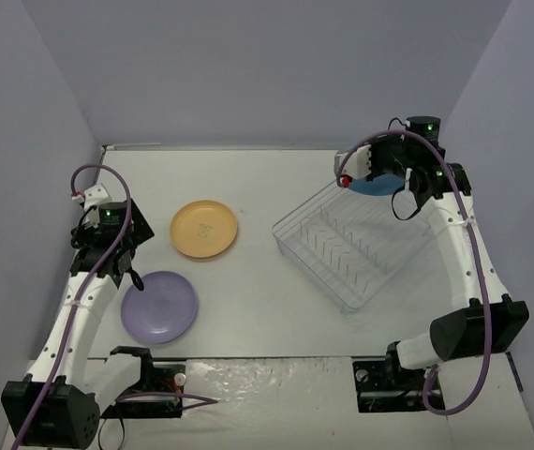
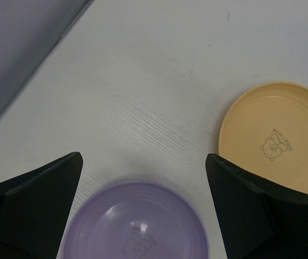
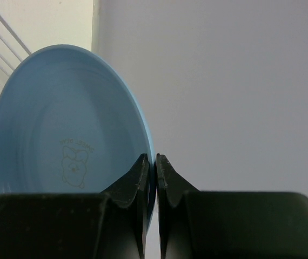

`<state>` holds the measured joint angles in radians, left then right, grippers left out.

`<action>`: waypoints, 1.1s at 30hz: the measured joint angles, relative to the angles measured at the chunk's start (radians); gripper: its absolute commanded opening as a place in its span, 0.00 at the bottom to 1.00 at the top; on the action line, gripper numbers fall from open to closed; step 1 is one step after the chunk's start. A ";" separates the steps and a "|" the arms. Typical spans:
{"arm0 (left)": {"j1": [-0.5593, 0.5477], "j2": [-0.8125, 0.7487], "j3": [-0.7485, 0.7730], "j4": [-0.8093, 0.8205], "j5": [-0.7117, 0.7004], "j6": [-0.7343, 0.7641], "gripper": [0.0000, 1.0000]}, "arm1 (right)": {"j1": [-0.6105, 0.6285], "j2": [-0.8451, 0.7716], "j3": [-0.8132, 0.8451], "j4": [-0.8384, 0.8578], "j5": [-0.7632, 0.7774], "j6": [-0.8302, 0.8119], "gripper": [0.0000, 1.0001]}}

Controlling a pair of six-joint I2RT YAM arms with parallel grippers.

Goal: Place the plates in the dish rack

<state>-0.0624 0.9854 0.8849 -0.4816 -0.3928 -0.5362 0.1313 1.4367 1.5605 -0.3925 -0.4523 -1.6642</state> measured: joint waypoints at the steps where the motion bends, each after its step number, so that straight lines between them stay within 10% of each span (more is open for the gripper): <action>1: 0.000 0.006 0.000 0.000 -0.001 0.000 0.97 | -0.017 -0.005 -0.014 0.007 -0.024 -0.029 0.00; 33: 0.001 0.090 0.017 0.018 -0.013 0.010 0.97 | -0.044 -0.034 -0.317 0.180 -0.590 -0.304 0.00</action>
<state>-0.0611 1.0755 0.9020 -0.4634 -0.4062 -0.5265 0.0875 1.4027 1.2430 -0.2122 -1.0420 -1.9682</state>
